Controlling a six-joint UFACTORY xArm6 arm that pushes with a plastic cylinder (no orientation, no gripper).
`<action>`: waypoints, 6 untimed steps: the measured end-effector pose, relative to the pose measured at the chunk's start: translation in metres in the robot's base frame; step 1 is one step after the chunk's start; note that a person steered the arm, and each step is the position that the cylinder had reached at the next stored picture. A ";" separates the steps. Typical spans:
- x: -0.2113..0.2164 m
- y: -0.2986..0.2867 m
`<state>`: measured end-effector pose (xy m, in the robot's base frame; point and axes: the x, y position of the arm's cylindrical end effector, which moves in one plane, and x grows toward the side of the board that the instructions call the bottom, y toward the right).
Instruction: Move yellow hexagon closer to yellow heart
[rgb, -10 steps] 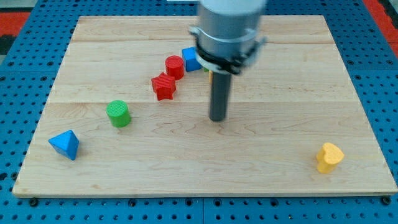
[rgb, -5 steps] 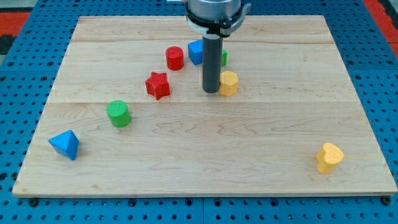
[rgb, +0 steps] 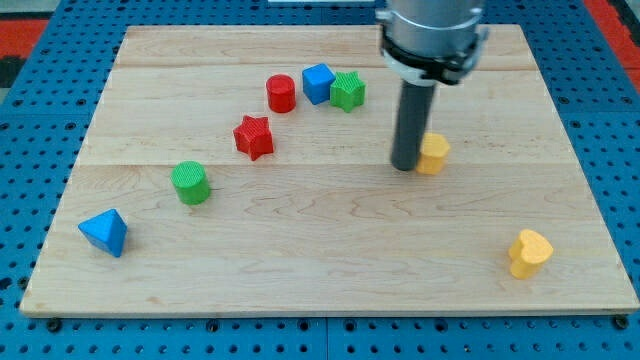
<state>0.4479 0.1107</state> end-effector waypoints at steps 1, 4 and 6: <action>-0.016 -0.030; -0.035 0.055; 0.027 0.106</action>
<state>0.4749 0.2165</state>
